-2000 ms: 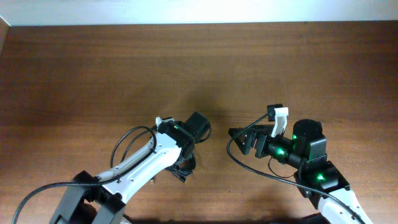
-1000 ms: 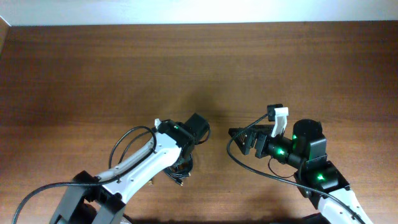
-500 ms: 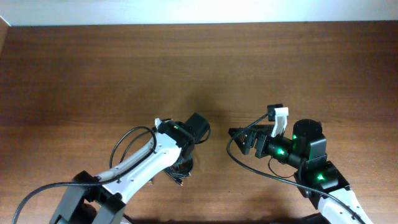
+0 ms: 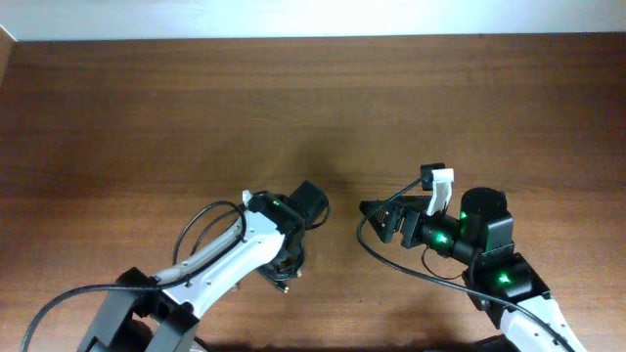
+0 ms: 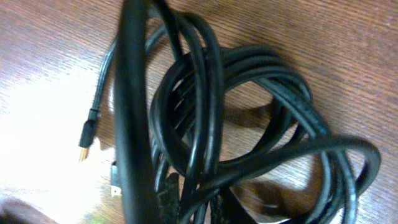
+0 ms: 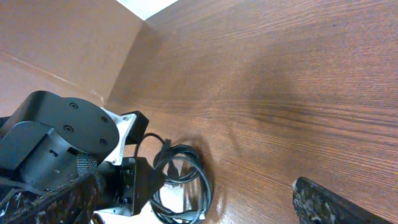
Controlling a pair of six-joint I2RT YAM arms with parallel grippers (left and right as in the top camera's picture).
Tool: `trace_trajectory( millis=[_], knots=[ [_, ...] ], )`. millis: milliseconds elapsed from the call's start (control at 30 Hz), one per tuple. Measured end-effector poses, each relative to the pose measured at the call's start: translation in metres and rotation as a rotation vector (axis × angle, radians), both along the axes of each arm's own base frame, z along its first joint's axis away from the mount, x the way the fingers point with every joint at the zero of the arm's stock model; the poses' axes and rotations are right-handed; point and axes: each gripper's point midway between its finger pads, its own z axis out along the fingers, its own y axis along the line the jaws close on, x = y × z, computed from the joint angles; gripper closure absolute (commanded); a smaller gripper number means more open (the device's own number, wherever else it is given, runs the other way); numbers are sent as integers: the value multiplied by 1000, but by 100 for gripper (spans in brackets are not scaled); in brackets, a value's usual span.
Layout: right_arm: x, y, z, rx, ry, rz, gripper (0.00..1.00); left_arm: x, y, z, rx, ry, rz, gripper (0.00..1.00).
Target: Untangle cables
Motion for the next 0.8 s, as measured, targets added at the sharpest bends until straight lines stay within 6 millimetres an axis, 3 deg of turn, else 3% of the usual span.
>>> trace_trajectory(
  millis=[533,800],
  knots=[
    [1,-1,0,-5,-2,-10,1,4,-22,-4,-114,1,0,100],
    [2,-2,-1,-6,-2,-12,1,17,-51,13,-236,-11,-5,100]
  ],
)
